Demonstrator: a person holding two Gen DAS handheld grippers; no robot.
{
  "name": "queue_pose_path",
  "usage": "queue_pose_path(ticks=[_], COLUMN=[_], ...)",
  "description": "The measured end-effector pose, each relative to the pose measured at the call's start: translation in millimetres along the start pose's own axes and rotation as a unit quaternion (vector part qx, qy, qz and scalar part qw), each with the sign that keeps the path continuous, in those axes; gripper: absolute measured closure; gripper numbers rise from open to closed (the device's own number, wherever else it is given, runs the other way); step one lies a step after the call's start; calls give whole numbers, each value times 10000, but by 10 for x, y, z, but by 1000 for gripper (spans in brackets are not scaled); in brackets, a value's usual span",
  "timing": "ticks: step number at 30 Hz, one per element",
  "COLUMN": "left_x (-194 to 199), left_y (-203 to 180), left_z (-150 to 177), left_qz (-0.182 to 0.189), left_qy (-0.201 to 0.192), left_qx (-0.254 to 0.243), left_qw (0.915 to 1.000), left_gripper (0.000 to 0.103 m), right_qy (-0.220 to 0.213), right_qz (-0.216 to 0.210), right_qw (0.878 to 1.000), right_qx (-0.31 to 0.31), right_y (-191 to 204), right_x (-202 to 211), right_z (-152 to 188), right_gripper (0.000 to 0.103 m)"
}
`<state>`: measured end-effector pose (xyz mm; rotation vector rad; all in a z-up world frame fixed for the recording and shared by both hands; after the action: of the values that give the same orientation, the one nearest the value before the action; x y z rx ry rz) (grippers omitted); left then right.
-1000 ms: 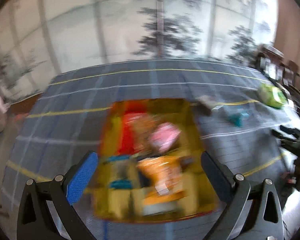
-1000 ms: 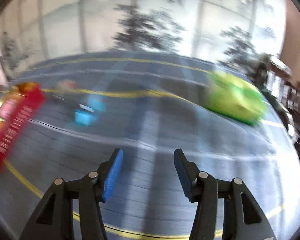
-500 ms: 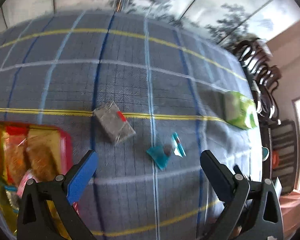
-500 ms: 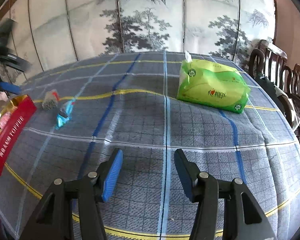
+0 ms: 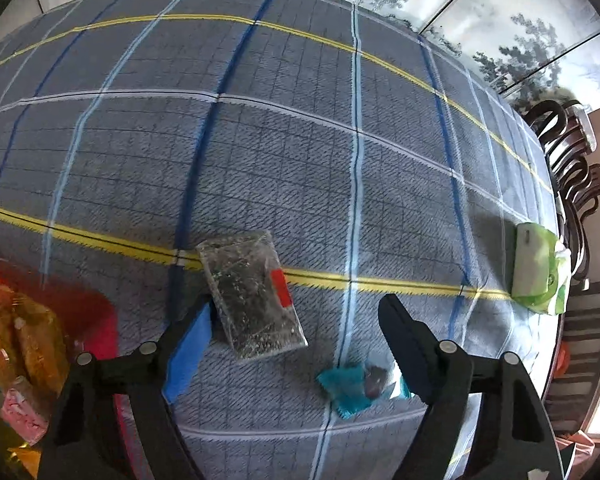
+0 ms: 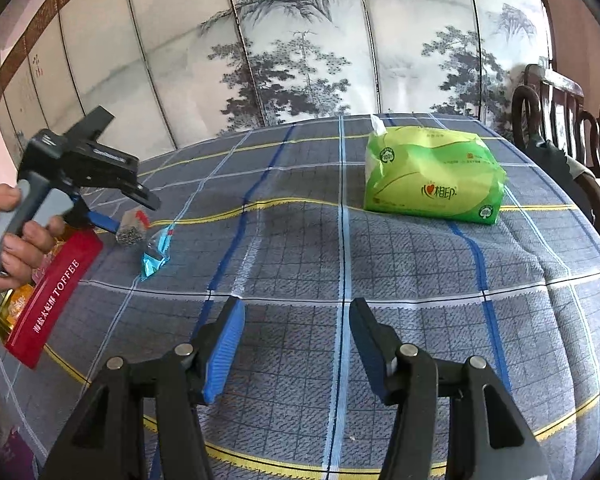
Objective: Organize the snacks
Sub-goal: 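Grasp the clear red-tabbed packet on the cloth with the left tool, then grasp the small teal packet with the right tool while the left tool holds the clear packet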
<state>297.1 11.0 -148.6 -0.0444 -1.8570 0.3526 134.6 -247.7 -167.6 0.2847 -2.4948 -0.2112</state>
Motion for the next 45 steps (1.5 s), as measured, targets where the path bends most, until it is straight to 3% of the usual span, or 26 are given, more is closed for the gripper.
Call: queue_pose_path(ticks=[1,3,4,10,11,13,15,23,26,31,39,45], left_x=[-31,-55,-91,-63,-61,2,133,633,878,1179,1459,1563], left_y=[-6,11,-12,-85,-114,-151,-108,116,169,289,528,681], left_z=[2,-25,-27,19,50,196,337,964,1144,1294,1337,1356], left_qz=[-31,-166,-78,-453,-407,118,48,370,397,381,391,402], left_qy=[0,-31,85,-125,-113,-71,-272,-540,-737,-975,-1208,-1299], left_qx=[20,22,3,-363,-432,-384,-449,-416,-542,-561,-420,-368], left_qw=[10000,9999,9999,9982,9982,9992,9986,9970,9950,9929,9910,9900], left_gripper=[37,67,70,73,73,73,73,73,72,72,72,72], right_qy=[-2,6,10,5,13,26,68,214,104,376,595,753], right_qz=[-14,-37,-49,-29,-12,13,42,94,-264,-958,-1141,-760], right_qw=[10000,10000,10000,9998,9998,9998,9997,9997,9993,9923,9917,9942], right_qx=[-22,-64,-76,-176,-195,-217,-215,30,222,686,63,111], right_y=[-3,-5,-8,-41,-56,-66,-72,8,227,913,1370,1521], right_x=[1,5,0,-21,-23,-30,-48,-119,-107,-293,-791,-1062], right_z=[0,5,4,-2,-3,1,-1,6,-17,-35,-270,-253], right_gripper=[47,47,47,47,47,47,47,47,47,47,47,47])
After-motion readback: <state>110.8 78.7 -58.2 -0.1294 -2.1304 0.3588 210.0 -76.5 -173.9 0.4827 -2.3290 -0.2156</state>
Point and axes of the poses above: each gripper's, at about its wrist camera, not at the fingertips, and x roughly against the way its jaws point, y to its left, z to its underside, the point moved 6 cm from there along -x, roughly the way its jaws point, and after that the axes turned 6 degrees about -y, right-handed, at the moved point
